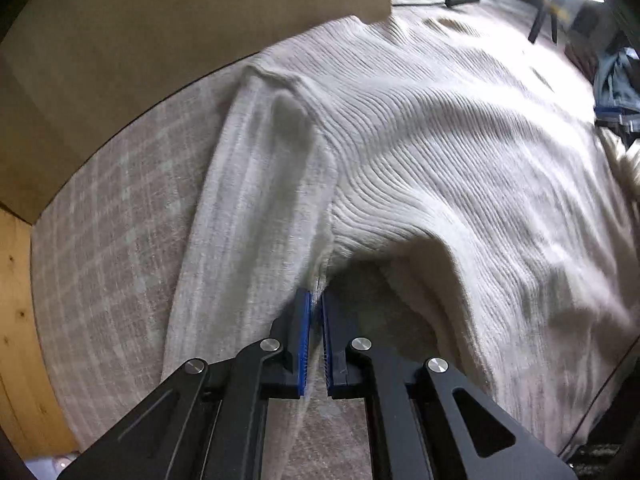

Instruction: Fold clothes

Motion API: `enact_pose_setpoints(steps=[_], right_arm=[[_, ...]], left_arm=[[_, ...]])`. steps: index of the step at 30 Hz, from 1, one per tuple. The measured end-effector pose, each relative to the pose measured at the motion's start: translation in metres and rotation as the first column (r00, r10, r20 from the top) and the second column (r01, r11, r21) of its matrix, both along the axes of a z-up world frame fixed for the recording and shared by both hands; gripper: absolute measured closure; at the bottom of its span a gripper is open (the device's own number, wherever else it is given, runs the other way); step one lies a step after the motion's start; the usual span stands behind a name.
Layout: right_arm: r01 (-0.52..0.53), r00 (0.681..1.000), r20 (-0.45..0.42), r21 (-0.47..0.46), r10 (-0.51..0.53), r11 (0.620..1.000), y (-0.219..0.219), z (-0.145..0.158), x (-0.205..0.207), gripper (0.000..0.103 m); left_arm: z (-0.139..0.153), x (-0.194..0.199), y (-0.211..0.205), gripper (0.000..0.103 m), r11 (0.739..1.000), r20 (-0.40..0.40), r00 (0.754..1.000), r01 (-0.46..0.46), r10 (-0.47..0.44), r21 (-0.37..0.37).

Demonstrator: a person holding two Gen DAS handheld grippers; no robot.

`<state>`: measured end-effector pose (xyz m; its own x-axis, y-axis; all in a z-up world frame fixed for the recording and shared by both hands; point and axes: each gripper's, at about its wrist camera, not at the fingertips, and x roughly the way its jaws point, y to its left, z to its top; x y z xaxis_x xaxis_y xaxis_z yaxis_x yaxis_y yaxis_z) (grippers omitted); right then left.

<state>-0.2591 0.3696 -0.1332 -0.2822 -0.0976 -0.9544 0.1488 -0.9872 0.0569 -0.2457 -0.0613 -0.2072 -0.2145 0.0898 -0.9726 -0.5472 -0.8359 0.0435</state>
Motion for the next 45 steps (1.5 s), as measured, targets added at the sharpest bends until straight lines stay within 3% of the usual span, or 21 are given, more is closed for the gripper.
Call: enact_pose_setpoints(steps=[7, 10, 14, 16, 17, 21, 23, 26, 32, 39, 42, 45], right_arm=[[-0.09, 0.996, 0.023, 0.124, 0.088, 0.988, -0.008, -0.013, 0.012, 0.04], [-0.049, 0.999, 0.007, 0.135, 0.048, 0.99, 0.003, -0.012, 0.004, 0.059], [-0.02, 1.0, 0.0, 0.208, 0.02, 0.978, 0.004, -0.01, -0.003, 0.046], [-0.029, 0.999, -0.019, 0.207, 0.033, 0.978, 0.001, -0.001, 0.003, 0.046], [-0.034, 0.999, -0.03, 0.199, 0.04, 0.979, -0.001, 0.005, 0.007, 0.046], [-0.007, 0.997, -0.072, 0.068, 0.012, 0.998, -0.001, 0.035, 0.041, 0.046], [0.012, 0.998, -0.063, -0.032, -0.014, 0.999, -0.005, 0.041, 0.07, 0.046], [0.048, 0.998, -0.042, -0.11, -0.053, 0.993, -0.011, 0.044, 0.117, 0.046], [0.112, 0.994, 0.022, -0.246, -0.11, 0.963, -0.011, 0.028, 0.192, 0.046], [0.137, 0.989, 0.094, -0.317, -0.113, 0.938, -0.031, -0.002, 0.233, 0.046], [0.13, 0.989, 0.109, -0.344, -0.098, 0.93, -0.039, 0.001, 0.245, 0.046], [0.112, 0.993, 0.064, -0.387, -0.095, 0.915, -0.037, 0.023, 0.259, 0.046]], left_arm=[[0.014, -0.006, -0.01, 0.098, 1.0, -0.043, 0.999, -0.016, 0.015, -0.018], [0.019, -0.015, -0.027, 0.098, 0.997, -0.055, 0.995, -0.082, 0.081, -0.006], [0.014, -0.012, -0.032, 0.089, 0.995, -0.06, 0.994, -0.09, 0.087, -0.052], [0.02, -0.001, -0.037, 0.078, 0.996, -0.066, 0.994, -0.085, 0.083, -0.036], [0.026, 0.007, -0.041, 0.078, 0.996, -0.062, 0.994, -0.089, 0.088, -0.015], [0.042, 0.06, -0.052, 0.078, 0.991, 0.008, 0.995, -0.095, 0.095, 0.09], [0.05, 0.09, -0.056, 0.074, 0.984, 0.052, 0.994, -0.099, 0.093, 0.145], [0.061, 0.136, -0.063, 0.073, 0.968, 0.116, 0.99, -0.11, 0.085, 0.226], [0.035, 0.221, -0.06, 0.071, 0.932, 0.296, 0.954, -0.145, 0.043, 0.332], [0.006, 0.244, -0.032, 0.071, 0.939, 0.341, 0.94, -0.125, 0.008, 0.321], [0.029, 0.258, -0.04, 0.071, 0.926, 0.328, 0.944, -0.109, -0.016, 0.36], [0.051, 0.272, -0.048, 0.071, 0.912, 0.314, 0.948, -0.094, -0.04, 0.398]])
